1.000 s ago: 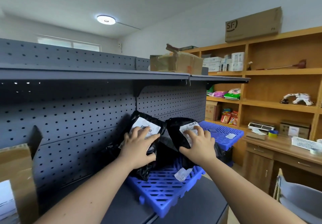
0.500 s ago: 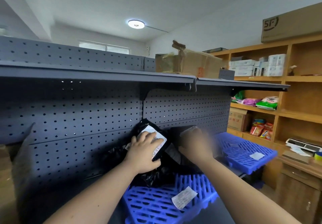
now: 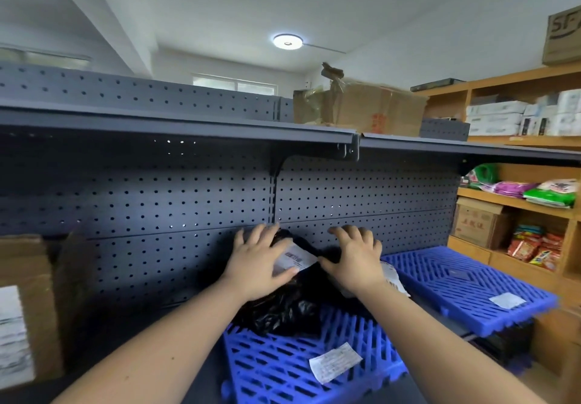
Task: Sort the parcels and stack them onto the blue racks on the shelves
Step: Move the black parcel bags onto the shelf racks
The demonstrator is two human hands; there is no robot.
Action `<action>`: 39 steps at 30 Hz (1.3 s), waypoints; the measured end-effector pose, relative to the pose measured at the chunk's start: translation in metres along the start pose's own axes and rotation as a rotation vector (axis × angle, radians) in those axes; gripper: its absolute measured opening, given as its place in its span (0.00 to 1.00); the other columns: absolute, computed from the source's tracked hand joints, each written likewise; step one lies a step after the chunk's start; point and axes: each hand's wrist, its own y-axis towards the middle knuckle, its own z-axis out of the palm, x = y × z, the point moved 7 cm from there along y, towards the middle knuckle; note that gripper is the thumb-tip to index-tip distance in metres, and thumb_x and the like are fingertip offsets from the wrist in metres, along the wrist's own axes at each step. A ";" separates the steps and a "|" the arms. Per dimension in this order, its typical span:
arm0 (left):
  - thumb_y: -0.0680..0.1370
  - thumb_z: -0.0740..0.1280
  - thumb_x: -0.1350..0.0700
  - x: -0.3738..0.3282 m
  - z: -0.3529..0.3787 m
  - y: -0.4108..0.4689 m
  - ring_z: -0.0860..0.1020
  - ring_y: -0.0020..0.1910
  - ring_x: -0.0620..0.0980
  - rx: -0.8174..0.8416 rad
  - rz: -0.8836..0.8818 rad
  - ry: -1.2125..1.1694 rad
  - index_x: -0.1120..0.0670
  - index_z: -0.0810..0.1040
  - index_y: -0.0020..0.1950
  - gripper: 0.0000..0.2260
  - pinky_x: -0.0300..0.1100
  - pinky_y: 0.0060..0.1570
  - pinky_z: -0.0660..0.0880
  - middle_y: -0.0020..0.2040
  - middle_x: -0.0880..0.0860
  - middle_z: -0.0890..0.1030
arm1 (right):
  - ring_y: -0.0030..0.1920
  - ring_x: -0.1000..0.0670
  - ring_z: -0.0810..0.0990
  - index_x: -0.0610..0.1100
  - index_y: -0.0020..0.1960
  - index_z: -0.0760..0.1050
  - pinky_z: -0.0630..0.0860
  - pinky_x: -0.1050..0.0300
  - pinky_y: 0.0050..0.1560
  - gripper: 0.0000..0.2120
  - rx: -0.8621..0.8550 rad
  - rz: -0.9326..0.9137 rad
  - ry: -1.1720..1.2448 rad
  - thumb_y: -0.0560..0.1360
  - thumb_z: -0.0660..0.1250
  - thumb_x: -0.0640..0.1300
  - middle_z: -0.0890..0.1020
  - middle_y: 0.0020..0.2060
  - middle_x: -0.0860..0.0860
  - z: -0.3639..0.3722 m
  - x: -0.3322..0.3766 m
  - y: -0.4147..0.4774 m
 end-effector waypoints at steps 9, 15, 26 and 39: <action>0.71 0.42 0.29 0.030 -0.021 -0.022 0.52 0.76 0.56 0.027 -0.131 0.189 0.42 0.57 0.76 0.36 0.61 0.70 0.49 0.78 0.53 0.54 | 0.65 0.43 0.62 0.55 0.70 0.64 0.59 0.44 0.65 0.29 0.023 -0.129 0.096 0.70 0.66 0.59 0.68 0.65 0.50 0.004 0.028 -0.002; 0.72 0.48 0.31 0.050 -0.050 -0.050 0.59 0.73 0.58 -0.069 -0.171 0.257 0.44 0.66 0.73 0.33 0.63 0.67 0.56 0.75 0.54 0.63 | 0.64 0.43 0.62 0.53 0.68 0.66 0.58 0.45 0.65 0.27 0.025 -0.243 0.188 0.71 0.66 0.57 0.68 0.65 0.50 0.008 0.068 -0.005; 0.74 0.54 0.31 0.111 -0.093 -0.137 0.55 0.73 0.58 0.022 -0.417 0.481 0.42 0.58 0.75 0.32 0.62 0.67 0.54 0.76 0.54 0.57 | 0.66 0.44 0.62 0.54 0.68 0.68 0.61 0.48 0.63 0.29 0.028 -0.476 0.388 0.70 0.69 0.59 0.68 0.67 0.51 0.013 0.182 -0.025; 0.71 0.57 0.33 0.145 -0.149 -0.246 0.67 0.64 0.61 0.094 -0.539 0.592 0.44 0.68 0.70 0.30 0.61 0.55 0.67 0.69 0.56 0.70 | 0.68 0.47 0.57 0.56 0.71 0.64 0.59 0.49 0.64 0.29 0.089 -0.760 0.506 0.72 0.66 0.60 0.66 0.69 0.53 -0.003 0.306 -0.084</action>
